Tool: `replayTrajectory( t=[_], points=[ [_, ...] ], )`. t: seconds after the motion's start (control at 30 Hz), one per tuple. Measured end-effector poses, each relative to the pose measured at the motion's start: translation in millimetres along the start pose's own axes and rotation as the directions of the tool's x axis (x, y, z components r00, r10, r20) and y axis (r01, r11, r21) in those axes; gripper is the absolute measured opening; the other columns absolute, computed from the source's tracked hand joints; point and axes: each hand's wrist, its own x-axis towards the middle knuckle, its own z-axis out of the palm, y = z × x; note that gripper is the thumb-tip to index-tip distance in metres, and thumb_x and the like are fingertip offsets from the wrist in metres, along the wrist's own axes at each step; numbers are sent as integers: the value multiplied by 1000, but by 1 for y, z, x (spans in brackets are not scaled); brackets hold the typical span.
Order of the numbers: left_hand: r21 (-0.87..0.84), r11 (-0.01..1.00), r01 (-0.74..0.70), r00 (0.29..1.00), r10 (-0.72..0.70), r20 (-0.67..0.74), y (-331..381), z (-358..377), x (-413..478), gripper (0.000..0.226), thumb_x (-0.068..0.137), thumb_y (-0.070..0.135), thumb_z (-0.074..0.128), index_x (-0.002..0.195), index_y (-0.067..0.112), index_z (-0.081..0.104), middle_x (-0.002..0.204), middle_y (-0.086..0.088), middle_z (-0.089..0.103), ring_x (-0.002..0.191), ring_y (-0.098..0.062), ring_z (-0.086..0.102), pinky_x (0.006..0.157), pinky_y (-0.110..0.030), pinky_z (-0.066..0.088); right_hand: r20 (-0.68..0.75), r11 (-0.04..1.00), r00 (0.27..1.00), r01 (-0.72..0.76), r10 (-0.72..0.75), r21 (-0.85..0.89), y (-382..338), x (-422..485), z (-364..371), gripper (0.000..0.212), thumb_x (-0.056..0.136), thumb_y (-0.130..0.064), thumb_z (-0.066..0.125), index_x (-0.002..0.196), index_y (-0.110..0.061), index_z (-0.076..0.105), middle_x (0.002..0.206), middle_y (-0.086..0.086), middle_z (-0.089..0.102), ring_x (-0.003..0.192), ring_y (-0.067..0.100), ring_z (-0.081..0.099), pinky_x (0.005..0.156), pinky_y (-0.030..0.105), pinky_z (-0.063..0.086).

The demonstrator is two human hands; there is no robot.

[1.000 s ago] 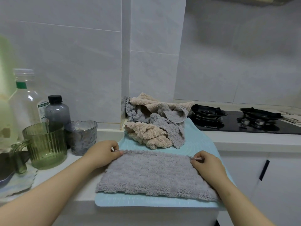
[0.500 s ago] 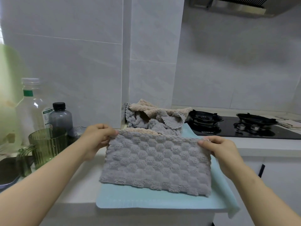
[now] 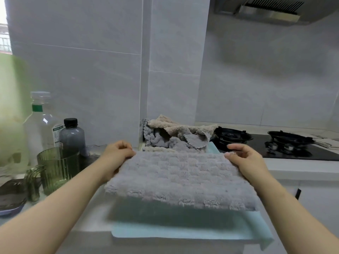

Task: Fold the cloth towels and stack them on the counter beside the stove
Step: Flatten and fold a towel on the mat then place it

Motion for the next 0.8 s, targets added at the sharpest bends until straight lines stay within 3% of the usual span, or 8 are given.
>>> replayTrajectory(
  t=[0.13, 0.2, 0.27, 0.33, 0.43, 0.53, 0.67, 0.8],
  points=[
    [308, 948, -75, 990, 107, -89, -35, 19, 13, 25, 84, -6, 54, 74, 17, 53, 75, -5, 53, 68, -23, 49, 53, -25, 33, -86, 994, 993, -85, 79, -75, 36, 18, 15, 29, 86, 0, 62, 115, -4, 59, 80, 10, 55, 60, 18, 46, 50, 20, 41],
    [614, 775, -149, 967, 244, -74, -45, 29, 8, 29, 83, -5, 48, 100, 16, 57, 108, -8, 53, 97, -27, 52, 72, -29, 40, -69, 985, 993, -101, 92, -142, 50, 21, 22, 39, 89, -4, 59, 126, -6, 52, 103, 14, 58, 71, 19, 52, 63, 24, 46],
    [734, 606, -306, 912, 408, 44, -48, 40, 0, 42, 86, 1, 46, 125, 17, 50, 132, -4, 42, 118, -24, 45, 92, -31, 38, -23, 950, 992, -124, 123, -287, 60, 20, 26, 49, 90, -11, 58, 136, -11, 42, 130, 16, 50, 98, 26, 56, 87, 35, 44],
    [712, 504, -488, 843, 482, 237, -45, 54, -10, 44, 92, 11, 44, 135, 21, 44, 143, 1, 37, 132, -18, 34, 106, -31, 31, 4, 846, 991, -114, 136, -521, 68, 16, 27, 58, 88, -19, 58, 141, -13, 34, 136, 16, 46, 113, 30, 53, 91, 31, 41],
    [727, 400, -558, 829, 223, 513, -50, 73, -21, 49, 99, 37, 34, 146, 32, 23, 157, 6, 13, 146, -16, 4, 119, -41, 11, -9, 635, 984, -120, 175, -763, 72, 4, 26, 64, 84, -36, 58, 139, -17, 31, 131, 13, 50, 116, 32, 51, 92, 37, 45],
    [827, 270, -493, 839, -104, 534, -63, 78, -25, 56, 96, 57, 18, 147, 41, 4, 159, 6, -5, 146, -18, -8, 117, -46, -3, -14, 514, 977, -124, 212, -849, 68, -7, 24, 62, 86, -49, 53, 135, -16, 32, 132, 10, 48, 121, 30, 46, 91, 37, 41],
    [860, 183, -477, 838, -199, 507, -55, 82, -24, 57, 95, 57, 16, 148, 40, 0, 158, 4, -9, 146, -21, -11, 116, -49, -5, -4, 444, 965, -125, 263, -887, 60, -16, 23, 57, 86, -55, 50, 124, -14, 39, 125, 7, 50, 112, 28, 52, 79, 33, 40],
    [830, 225, -510, 844, -59, 534, -48, 97, -32, 57, 96, 53, 20, 148, 40, 1, 158, 5, -10, 145, -20, -12, 116, -52, -6, 19, 467, 949, -137, 314, -874, 58, -15, 19, 44, 82, -53, 54, 103, -15, 48, 103, 2, 58, 97, 23, 57, 72, 30, 41]
  ],
)
